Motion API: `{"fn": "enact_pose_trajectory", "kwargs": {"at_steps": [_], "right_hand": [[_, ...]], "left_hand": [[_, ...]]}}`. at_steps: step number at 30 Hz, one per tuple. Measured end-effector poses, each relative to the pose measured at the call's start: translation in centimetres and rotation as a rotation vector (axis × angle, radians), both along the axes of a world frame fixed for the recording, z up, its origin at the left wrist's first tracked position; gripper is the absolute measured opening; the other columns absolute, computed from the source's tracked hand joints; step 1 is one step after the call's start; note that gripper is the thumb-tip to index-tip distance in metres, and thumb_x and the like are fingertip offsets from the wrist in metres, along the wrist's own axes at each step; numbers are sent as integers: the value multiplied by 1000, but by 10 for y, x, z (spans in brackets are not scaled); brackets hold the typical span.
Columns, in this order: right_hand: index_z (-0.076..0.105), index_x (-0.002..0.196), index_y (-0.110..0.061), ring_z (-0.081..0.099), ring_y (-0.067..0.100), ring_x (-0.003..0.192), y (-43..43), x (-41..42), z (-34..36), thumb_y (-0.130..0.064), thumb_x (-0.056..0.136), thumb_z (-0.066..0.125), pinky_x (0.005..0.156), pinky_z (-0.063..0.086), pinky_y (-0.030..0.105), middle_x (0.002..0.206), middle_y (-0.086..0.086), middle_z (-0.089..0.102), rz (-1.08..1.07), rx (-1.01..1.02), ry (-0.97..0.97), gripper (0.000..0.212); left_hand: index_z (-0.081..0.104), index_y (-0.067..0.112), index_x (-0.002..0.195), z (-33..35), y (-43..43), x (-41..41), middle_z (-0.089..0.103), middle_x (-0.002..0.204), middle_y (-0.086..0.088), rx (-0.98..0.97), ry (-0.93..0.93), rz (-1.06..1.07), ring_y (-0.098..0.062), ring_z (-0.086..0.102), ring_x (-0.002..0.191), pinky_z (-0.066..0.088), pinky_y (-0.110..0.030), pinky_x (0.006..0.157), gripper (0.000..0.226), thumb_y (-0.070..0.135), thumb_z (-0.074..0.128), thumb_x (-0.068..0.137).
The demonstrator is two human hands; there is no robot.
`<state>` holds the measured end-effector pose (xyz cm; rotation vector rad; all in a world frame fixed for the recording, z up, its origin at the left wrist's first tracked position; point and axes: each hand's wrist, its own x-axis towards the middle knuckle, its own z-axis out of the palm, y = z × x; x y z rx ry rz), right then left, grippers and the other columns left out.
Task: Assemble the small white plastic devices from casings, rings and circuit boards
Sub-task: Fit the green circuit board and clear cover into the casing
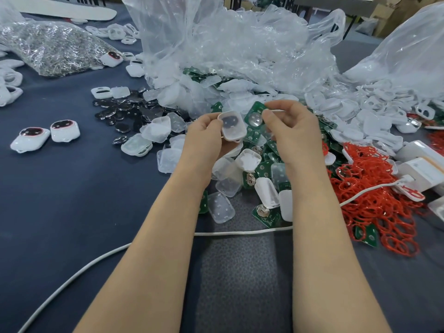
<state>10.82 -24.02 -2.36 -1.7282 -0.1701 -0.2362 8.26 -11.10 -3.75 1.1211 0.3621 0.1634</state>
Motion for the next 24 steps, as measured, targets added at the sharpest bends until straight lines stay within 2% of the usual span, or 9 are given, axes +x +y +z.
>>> {"fn": "enact_pose_trajectory", "kwargs": {"at_steps": [2,6,9,13,19,24], "right_hand": [[63,87,-26,51,7,62,4,-1,-1,-11,88,64,57,43,16,73,-2,65,47,-3,-2,15],[65,90,-19,58,-1,64,5,0,-1,-5,88,63,62,45,13,75,-3,65,107,16,-18,15],[65,89,-19,62,-1,68,5,0,-2,-1,88,62,67,49,13,77,-2,67,153,7,-36,18],[64,86,-23,63,2,71,4,2,-3,-3,88,62,71,51,15,77,-4,67,172,-60,-49,21],[64,83,-29,59,1,69,6,4,-5,-5,87,63,71,49,17,71,-12,63,173,-148,-73,24],[64,84,-29,59,3,70,7,3,-5,-5,88,62,73,49,23,72,-11,62,183,-175,-79,24]], "left_hand": [[59,13,93,0,-1,0,66,114,-20,31,4,-31,-29,69,94,60,-31,76,22,3,40,99],[57,13,96,-1,-4,0,65,108,-17,79,13,-87,-20,67,78,59,-24,63,20,5,39,101],[57,12,97,-1,-5,0,66,101,-15,79,0,-107,-21,66,80,58,-22,59,21,4,38,101],[57,13,87,1,-5,-2,65,86,-9,48,-21,-117,-18,65,73,56,-21,54,28,1,36,100],[56,14,86,1,-5,-2,64,82,-7,61,-24,-123,-15,64,68,57,-20,55,26,1,38,100],[56,14,85,1,-5,-2,63,80,-7,74,-26,-120,-14,64,66,57,-20,56,26,1,39,99]]}}
